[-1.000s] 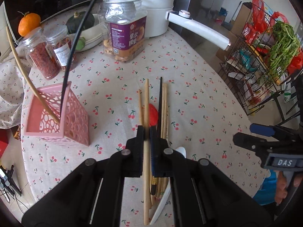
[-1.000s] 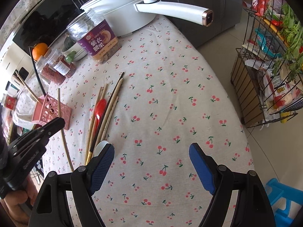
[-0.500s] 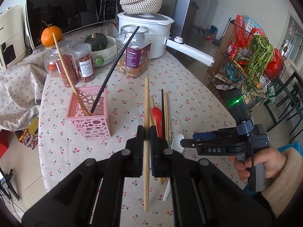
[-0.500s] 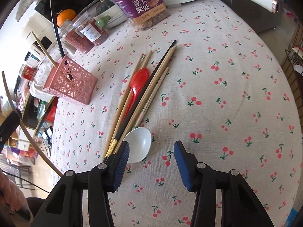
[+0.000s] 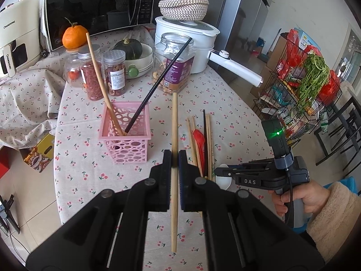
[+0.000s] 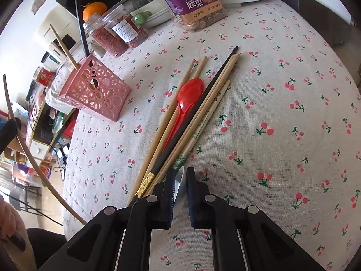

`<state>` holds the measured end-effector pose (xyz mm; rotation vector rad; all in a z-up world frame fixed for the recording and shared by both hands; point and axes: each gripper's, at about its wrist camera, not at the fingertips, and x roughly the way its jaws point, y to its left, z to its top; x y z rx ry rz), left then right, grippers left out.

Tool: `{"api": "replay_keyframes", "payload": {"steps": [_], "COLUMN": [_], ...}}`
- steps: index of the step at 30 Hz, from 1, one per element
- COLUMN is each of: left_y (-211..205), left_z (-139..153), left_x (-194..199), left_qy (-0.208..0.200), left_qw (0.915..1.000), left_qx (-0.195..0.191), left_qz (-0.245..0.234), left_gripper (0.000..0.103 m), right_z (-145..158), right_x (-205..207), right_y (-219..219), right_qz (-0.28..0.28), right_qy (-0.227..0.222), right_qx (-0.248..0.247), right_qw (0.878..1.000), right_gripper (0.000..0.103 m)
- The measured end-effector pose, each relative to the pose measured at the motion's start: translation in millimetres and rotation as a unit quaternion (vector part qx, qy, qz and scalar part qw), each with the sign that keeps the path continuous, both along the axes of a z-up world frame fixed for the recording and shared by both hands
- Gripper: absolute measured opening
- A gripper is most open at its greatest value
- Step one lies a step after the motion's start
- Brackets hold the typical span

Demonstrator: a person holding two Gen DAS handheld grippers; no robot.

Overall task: Organize utensils
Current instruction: 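Lower the chopstick and white spoon into the pink basket and open both tools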

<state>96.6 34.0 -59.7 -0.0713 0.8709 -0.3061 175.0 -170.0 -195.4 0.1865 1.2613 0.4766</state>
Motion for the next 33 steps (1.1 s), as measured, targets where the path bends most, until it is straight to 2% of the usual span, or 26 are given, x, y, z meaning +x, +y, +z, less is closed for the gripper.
{"api": "replay_keyframes", "payload": {"steps": [11,19,23,27,33], "left_y": [11,24,34,44,51], "left_z": [14,49,69,85,104], "left_x": [-5,-14,-17,-18,-20], "left_qy": [-0.024,-0.098,-0.15,-0.192,-0.273], "left_qw": [0.9996,0.9942,0.9863,0.9764,0.9527], "left_qx": [-0.004,-0.012,-0.021,-0.046,-0.071], "left_qz": [0.015,0.042,0.066,0.088,0.113], "left_gripper": [0.007,0.007,0.007,0.007,0.007], "right_z": [57,118,149,174,205], "right_x": [-27,-46,-54,-59,-59], "right_y": [17,27,36,43,58], "right_qz": [-0.006,-0.035,-0.057,-0.081,-0.119], "right_qy": [-0.105,-0.208,-0.266,-0.313,-0.374], "right_qx": [-0.051,-0.085,-0.109,-0.13,-0.143], "right_qw": [0.993,0.974,0.956,0.937,0.909], "right_gripper": [0.01,0.01,0.01,0.01,0.01]}}
